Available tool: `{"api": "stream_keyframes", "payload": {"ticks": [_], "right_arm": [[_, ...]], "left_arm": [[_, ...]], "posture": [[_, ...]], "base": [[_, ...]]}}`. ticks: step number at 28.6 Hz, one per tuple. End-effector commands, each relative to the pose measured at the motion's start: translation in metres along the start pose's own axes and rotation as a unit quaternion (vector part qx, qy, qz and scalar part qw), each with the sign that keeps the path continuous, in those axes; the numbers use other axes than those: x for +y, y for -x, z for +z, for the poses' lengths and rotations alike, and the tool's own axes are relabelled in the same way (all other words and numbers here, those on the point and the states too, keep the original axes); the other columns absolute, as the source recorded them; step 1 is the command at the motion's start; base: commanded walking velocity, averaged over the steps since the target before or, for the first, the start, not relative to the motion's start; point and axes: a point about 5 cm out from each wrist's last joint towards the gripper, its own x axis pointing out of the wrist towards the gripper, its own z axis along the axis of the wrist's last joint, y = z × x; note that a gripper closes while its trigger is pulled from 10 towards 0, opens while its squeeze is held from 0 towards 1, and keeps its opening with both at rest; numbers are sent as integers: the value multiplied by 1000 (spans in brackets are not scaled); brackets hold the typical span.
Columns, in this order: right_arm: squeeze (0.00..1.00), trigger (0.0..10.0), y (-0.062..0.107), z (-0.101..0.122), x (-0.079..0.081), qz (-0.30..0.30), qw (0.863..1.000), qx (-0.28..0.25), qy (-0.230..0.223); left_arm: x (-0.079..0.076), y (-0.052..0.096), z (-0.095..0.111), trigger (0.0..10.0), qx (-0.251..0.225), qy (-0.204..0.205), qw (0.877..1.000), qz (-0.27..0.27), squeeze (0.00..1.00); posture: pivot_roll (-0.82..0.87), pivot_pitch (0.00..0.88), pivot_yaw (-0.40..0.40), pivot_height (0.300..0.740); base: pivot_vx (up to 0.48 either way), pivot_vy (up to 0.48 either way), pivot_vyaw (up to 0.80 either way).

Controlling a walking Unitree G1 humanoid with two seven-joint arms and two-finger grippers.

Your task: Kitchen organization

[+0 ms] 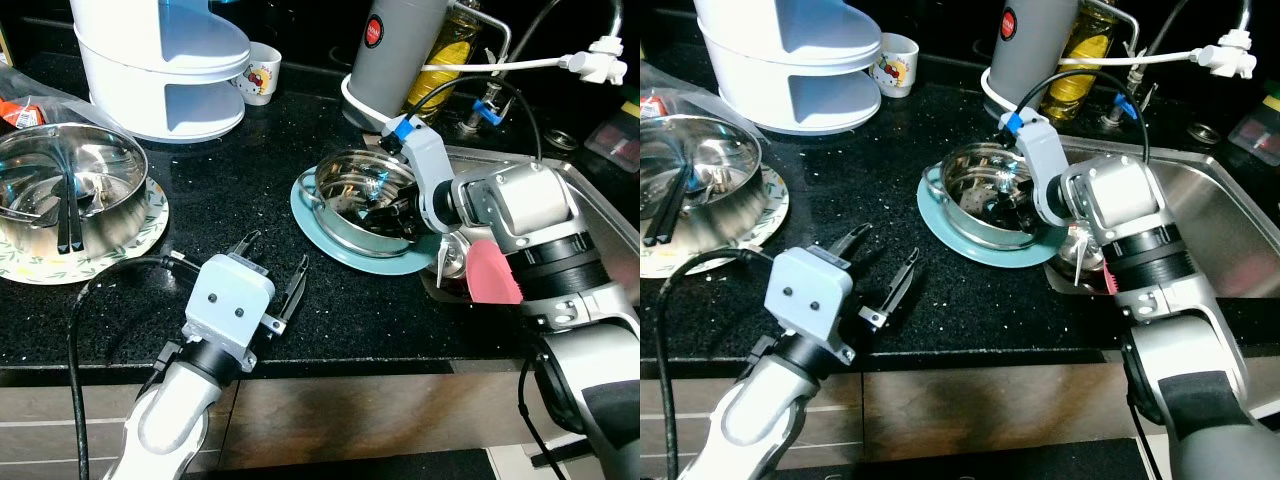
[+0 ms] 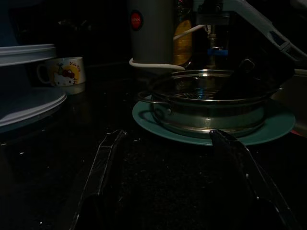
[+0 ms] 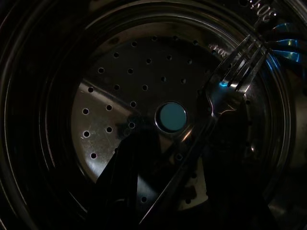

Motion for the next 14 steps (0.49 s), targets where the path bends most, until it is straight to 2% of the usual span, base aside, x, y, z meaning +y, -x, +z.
{"api": "stream_keyframes", "payload": {"ticks": [1, 10, 14], "right_arm": [[0, 0, 1, -2, -4, -2, 1000, 4, -19], [0, 0, 10, 11, -1, 30, 997, -51, -55], [0, 0, 21, 21, -2, 57, 991, -103, -68]], "left_arm": [[-4, -1, -3, 10000, 7, 8, 1000, -5, 0], [-6, -2, -5, 10000, 9, 12, 1000, -16, 0], [-8, -2, -6, 10000, 9, 14, 1000, -22, 0]], "posture": [[83, 57, -237, 740], [87, 52, -232, 740], [89, 40, -227, 740]], "base": [[0, 0, 0], [0, 0, 0], [0, 0, 0]]}}
